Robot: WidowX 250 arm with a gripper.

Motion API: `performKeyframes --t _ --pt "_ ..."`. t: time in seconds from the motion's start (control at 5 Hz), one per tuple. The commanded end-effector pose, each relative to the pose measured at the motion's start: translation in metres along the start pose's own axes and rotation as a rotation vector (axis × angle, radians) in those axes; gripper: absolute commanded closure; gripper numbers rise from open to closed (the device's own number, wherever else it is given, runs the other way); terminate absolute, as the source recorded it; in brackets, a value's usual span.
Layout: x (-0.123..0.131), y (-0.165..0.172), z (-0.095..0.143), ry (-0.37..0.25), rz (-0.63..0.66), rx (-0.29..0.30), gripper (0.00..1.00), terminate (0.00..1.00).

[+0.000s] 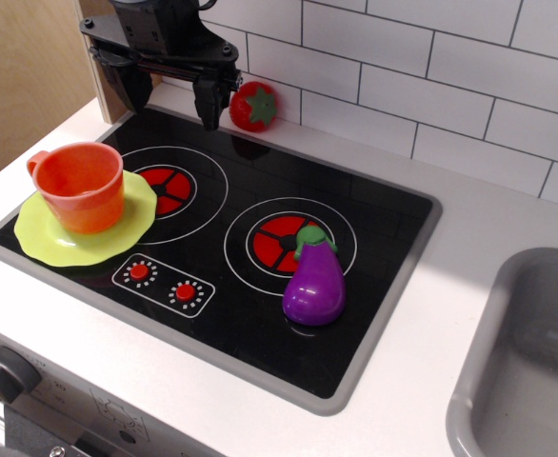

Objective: Take cup off plate

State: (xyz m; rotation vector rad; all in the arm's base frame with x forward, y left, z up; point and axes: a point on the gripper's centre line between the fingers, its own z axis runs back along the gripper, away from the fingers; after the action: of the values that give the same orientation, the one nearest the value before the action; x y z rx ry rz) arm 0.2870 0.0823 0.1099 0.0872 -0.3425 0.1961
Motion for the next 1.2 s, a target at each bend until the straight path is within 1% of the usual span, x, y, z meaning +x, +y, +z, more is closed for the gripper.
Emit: performKeyframes --t 0.0,0.2,0.4,0.6,0.8,1.0 --pt "0.000 0.000 0.000 0.000 0.000 0.000 0.00 0.00" --pt "-0.002 0.010 0.013 0.087 -0.202 -0.091 0.00 0.00" --pt "0.007 0.033 0.028 0.107 -0.370 -0.185 0.00 0.00" --pt "0.017 0.050 0.035 0.158 -0.612 -0.241 0.00 0.00" --pt "0.018 0.064 0.034 0.203 -0.860 -0.289 0.00 0.00" --pt "0.010 0.080 0.034 0.215 -1.055 -0.273 0.00 0.00"
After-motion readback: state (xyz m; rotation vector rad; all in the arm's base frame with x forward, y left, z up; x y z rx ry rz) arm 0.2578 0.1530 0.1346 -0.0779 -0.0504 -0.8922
